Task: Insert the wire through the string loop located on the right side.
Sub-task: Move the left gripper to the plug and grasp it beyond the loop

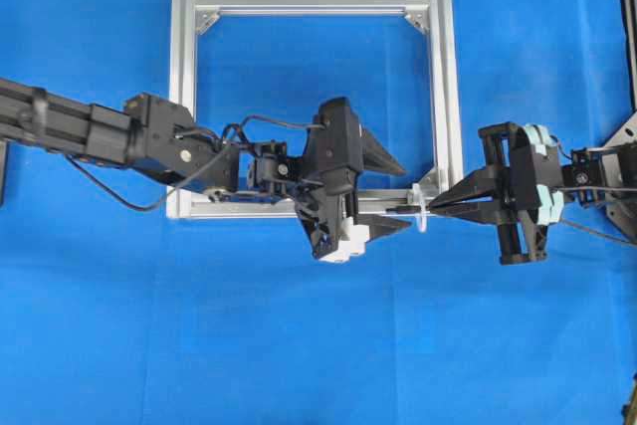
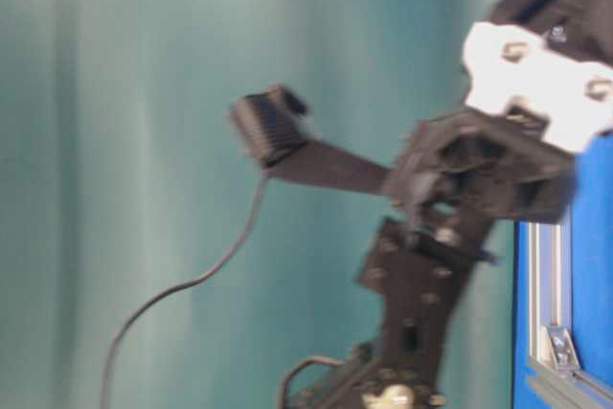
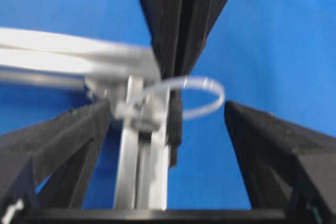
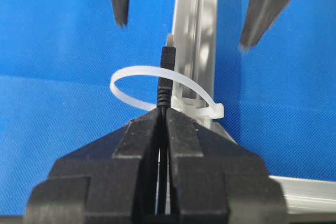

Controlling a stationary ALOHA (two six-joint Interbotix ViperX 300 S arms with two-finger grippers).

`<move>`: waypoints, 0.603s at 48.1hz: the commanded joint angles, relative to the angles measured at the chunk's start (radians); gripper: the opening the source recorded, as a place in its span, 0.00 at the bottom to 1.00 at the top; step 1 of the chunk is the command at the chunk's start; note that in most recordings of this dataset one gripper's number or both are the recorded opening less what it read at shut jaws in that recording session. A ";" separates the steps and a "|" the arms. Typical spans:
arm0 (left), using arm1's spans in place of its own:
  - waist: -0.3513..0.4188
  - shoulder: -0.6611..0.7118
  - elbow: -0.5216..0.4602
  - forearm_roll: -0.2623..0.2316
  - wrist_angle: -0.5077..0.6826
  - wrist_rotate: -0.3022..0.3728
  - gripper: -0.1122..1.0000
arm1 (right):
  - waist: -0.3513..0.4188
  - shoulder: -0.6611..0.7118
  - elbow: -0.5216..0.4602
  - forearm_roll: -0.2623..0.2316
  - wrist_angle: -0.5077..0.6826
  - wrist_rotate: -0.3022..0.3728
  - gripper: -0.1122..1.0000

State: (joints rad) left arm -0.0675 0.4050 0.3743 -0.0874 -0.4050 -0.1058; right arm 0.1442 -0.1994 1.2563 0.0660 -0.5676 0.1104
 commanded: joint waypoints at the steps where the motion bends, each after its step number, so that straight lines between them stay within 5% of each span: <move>1: -0.002 0.005 -0.025 0.003 -0.014 0.002 0.86 | 0.002 -0.006 -0.017 -0.003 -0.011 -0.003 0.07; 29: -0.002 0.054 -0.038 0.003 -0.029 0.000 0.86 | 0.002 -0.006 -0.018 -0.003 -0.006 -0.003 0.07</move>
State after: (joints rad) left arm -0.0675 0.4801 0.3528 -0.0874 -0.4264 -0.1058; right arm 0.1427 -0.1994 1.2563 0.0644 -0.5676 0.1089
